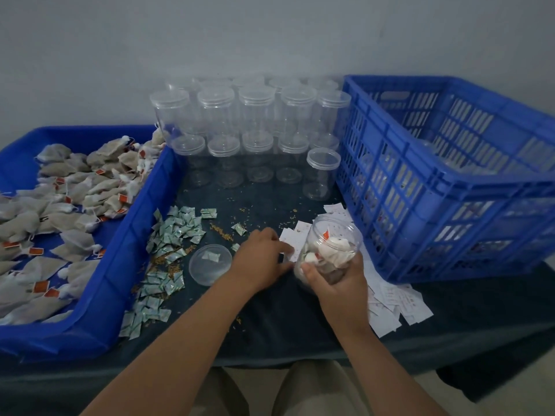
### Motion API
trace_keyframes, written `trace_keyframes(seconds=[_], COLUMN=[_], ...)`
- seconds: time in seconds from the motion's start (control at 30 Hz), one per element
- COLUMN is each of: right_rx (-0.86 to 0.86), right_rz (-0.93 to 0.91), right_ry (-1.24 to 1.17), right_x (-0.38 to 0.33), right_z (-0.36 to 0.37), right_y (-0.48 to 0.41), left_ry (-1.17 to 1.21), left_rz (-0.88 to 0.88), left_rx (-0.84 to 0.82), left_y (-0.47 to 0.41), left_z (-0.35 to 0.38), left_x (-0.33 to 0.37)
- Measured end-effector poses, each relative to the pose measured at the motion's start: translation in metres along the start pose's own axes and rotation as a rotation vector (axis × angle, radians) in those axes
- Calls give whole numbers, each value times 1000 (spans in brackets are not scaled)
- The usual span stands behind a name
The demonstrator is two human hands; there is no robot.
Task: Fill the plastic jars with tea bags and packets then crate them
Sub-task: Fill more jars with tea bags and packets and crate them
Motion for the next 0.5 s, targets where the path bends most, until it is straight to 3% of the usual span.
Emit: trace_keyframes(seconds=[0.17,0.37,0.43,0.5], right_rx=[14,-2,-23,-56], right_rz=[16,15,-19,-48], right_ry=[-16,42,98,125], right_x=[2,-3,-8,-11], right_z=[0,1,5,10], right_y=[0,3,5,6], left_ry=[-62,244,371,569], left_rz=[143,-231,-249,-156], left_rx=[111,407,483,487], left_y=[0,18,24,29], left_z=[-8,-62,-89,-112], left_x=[14,-20,-24,-12])
Point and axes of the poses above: each hand's wrist, its own y-axis away from the middle knuckle, its own z-axis out of the palm, x = y × z, the point moved 9 cm from there along -y, towards the middle knuckle, and after that the axes turned 5 degrees about z, right-handed, at the moved point
